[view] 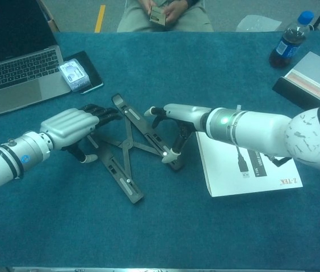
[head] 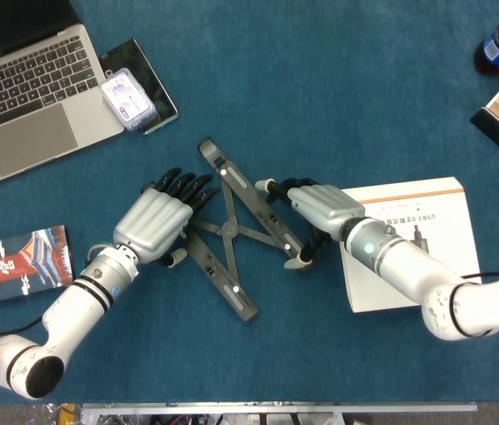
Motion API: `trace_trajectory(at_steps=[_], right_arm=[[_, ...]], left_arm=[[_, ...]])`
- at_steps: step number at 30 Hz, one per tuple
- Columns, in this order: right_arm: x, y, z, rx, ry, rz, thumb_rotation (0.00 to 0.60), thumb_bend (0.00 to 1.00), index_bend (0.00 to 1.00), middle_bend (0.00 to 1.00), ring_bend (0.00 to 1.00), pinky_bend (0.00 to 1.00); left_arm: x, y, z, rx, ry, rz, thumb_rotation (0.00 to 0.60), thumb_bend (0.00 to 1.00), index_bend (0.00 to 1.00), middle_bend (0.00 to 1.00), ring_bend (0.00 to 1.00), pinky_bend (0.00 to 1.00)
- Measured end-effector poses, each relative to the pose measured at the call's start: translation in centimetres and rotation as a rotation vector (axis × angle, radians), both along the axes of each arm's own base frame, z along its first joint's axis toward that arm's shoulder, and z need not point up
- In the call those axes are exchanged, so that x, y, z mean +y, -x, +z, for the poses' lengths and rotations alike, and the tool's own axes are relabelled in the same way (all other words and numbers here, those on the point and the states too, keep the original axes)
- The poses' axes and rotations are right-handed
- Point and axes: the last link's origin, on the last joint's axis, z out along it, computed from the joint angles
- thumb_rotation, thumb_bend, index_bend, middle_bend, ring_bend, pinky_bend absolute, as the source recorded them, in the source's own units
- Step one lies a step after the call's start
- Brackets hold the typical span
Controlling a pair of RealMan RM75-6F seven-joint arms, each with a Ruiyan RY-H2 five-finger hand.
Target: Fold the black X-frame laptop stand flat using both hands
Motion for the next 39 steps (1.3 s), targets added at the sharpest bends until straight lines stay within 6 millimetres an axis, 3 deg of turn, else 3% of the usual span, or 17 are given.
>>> trace_trajectory(at_steps=[18,39], right_arm=[[1.0,-1.6,-0.9,-0.032,-0.024,0.023,0.6,0.0,0.0,0.19,0.0,0.0],[1.7,-2.5,-1.2,-0.062,-0.011,0.01,0.6,0.0,0.0,0.11,0.0,0.0]], left_arm=[[0.0,0.0,-0.1,0.001,0.002,0.01,0.6,0.26,0.0,0.0,0.0,0.0],[0.1,0.2,0.2,0.004,0.014,0.045,0.6,0.26,0.0,0.0,0.0,0.0]])
